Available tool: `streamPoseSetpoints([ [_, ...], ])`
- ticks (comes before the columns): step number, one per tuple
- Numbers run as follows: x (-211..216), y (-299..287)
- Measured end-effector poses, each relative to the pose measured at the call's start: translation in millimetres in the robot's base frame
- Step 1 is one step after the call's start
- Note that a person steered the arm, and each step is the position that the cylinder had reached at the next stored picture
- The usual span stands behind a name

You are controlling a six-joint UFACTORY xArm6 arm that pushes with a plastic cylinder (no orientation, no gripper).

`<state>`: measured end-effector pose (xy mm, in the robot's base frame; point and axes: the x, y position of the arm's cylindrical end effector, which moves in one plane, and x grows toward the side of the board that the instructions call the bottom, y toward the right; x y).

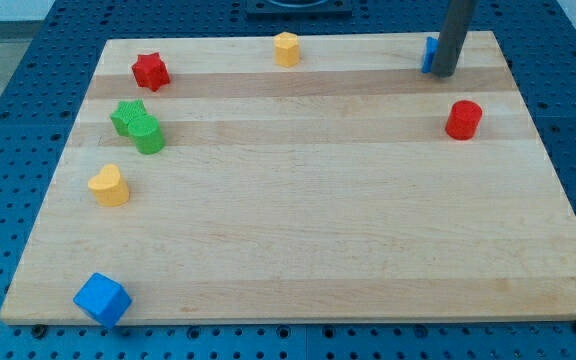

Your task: Slide the blue cube towards right

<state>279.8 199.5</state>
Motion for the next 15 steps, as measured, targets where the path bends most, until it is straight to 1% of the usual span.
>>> streamPoseSetpoints([
  [1, 0.2, 0.0],
  [2, 17.3, -18.9],
  [3, 69.1, -84.9],
  [4, 106.1, -135.3],
  [5, 129.7, -168.0],
  [7, 158.3, -223.9],
  [10, 189.1, -279.8],
  [15, 225.7, -371.9],
])
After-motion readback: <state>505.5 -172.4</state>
